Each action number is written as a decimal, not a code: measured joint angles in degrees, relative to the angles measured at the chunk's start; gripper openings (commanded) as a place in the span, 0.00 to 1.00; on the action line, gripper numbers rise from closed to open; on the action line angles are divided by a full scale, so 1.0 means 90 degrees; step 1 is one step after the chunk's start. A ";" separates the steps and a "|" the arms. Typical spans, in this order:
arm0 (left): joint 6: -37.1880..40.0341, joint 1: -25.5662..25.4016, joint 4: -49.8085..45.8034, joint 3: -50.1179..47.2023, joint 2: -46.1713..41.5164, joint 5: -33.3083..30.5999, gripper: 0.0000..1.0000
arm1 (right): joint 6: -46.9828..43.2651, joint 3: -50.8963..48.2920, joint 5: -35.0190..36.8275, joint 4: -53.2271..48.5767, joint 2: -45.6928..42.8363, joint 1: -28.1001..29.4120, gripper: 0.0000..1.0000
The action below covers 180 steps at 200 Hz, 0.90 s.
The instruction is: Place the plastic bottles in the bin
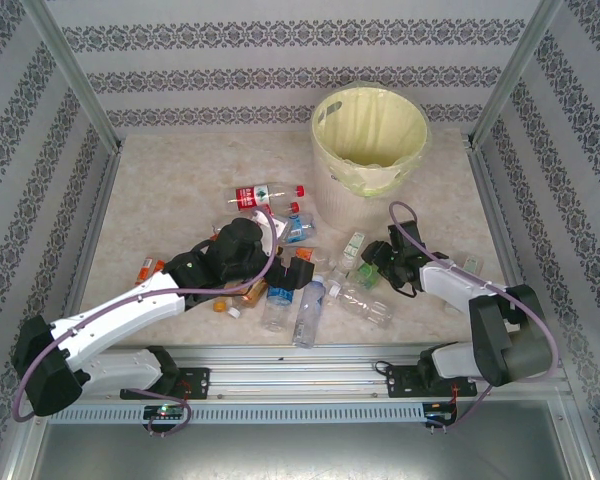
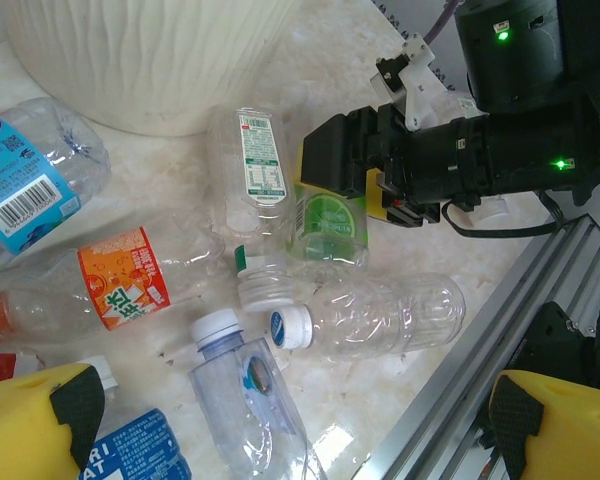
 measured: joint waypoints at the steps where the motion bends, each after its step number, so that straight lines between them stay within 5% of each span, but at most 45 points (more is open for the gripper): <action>1: 0.0000 0.0000 -0.0002 -0.0002 -0.0002 0.0000 1.00 | 0.0000 0.0000 0.0002 -0.0002 -0.0005 0.0000 0.61; 85: 0.0002 0.0000 0.0058 -0.0032 -0.0102 0.0158 1.00 | -0.0702 0.0323 0.0197 -0.0758 -0.1766 -0.0576 0.53; 180: 0.0005 0.0000 0.0401 -0.0032 -0.0279 0.0313 1.00 | -0.2467 0.3004 0.0410 -0.2628 -0.2669 -0.0641 0.51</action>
